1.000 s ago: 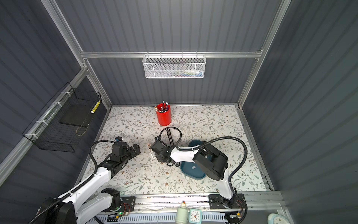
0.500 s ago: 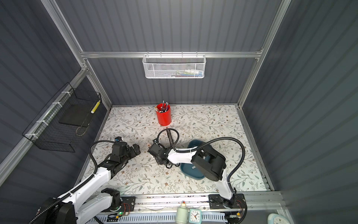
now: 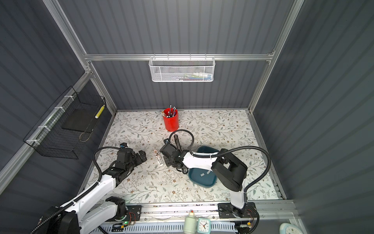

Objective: Load the staples into the stapler
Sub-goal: 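Open the right gripper and draw it back from the beige stapler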

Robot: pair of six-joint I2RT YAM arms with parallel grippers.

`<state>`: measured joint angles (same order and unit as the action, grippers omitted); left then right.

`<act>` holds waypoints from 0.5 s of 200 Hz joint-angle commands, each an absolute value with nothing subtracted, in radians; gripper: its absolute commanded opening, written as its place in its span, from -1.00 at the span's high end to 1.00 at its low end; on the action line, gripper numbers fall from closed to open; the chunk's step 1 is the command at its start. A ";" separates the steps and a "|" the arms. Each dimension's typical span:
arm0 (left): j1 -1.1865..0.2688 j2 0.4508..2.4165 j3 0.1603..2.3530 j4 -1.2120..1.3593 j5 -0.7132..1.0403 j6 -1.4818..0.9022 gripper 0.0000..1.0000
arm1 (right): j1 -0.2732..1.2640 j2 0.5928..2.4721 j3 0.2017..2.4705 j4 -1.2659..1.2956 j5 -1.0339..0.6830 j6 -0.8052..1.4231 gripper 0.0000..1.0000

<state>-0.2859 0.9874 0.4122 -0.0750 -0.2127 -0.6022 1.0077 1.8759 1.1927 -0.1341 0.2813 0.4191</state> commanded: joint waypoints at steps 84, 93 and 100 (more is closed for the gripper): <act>-0.276 0.964 0.438 -0.097 -0.227 -0.597 -0.99 | 1.005 1.954 1.186 -0.130 0.234 0.457 0.36; -0.277 0.965 0.437 -0.095 -0.227 -0.597 -0.99 | 1.005 1.957 1.185 -0.132 0.234 0.460 0.38; -0.276 0.965 0.437 -0.097 -0.227 -0.596 -0.99 | 1.003 1.959 1.182 -0.132 0.235 0.464 0.39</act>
